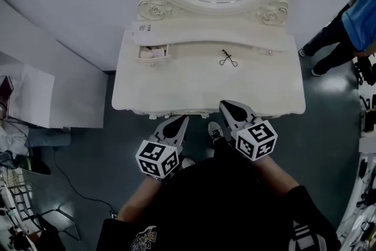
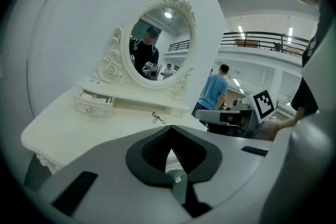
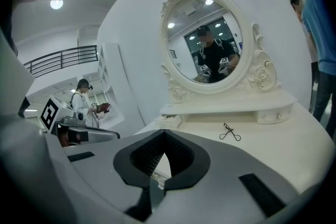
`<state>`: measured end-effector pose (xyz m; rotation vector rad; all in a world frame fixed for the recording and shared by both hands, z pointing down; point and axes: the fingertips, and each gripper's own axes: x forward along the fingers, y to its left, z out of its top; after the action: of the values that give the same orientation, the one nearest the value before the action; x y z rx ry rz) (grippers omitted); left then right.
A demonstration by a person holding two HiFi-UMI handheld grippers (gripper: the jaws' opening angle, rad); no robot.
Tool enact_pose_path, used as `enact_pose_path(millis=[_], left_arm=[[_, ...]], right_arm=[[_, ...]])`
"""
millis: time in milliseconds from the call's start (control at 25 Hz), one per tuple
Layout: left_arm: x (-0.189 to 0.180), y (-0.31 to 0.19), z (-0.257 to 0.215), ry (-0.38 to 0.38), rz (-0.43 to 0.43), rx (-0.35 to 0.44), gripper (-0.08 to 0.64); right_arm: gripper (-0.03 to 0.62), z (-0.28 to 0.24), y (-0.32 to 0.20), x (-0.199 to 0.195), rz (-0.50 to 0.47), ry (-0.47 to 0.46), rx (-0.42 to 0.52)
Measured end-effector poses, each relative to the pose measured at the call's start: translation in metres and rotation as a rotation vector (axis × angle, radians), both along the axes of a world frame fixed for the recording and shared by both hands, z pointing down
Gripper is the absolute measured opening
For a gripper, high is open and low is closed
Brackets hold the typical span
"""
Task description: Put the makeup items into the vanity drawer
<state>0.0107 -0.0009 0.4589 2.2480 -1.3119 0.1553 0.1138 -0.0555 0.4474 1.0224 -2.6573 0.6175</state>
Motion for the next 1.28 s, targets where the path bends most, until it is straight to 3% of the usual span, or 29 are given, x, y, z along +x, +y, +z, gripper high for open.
enact_pose_path(millis=[600, 1280], left_arm=[[0.019, -0.064, 0.018, -0.020, -0.008, -0.037, 0.000], [0.044, -0.127, 0.050, -0.028, -0.104, -0.077, 0.000]], right_arm=[[0.029, 0.027, -0.087, 0.034, 0.025, 0.038, -0.009], [0.031, 0.092, -0.186, 0.059, -0.057, 0.189, -0.042]])
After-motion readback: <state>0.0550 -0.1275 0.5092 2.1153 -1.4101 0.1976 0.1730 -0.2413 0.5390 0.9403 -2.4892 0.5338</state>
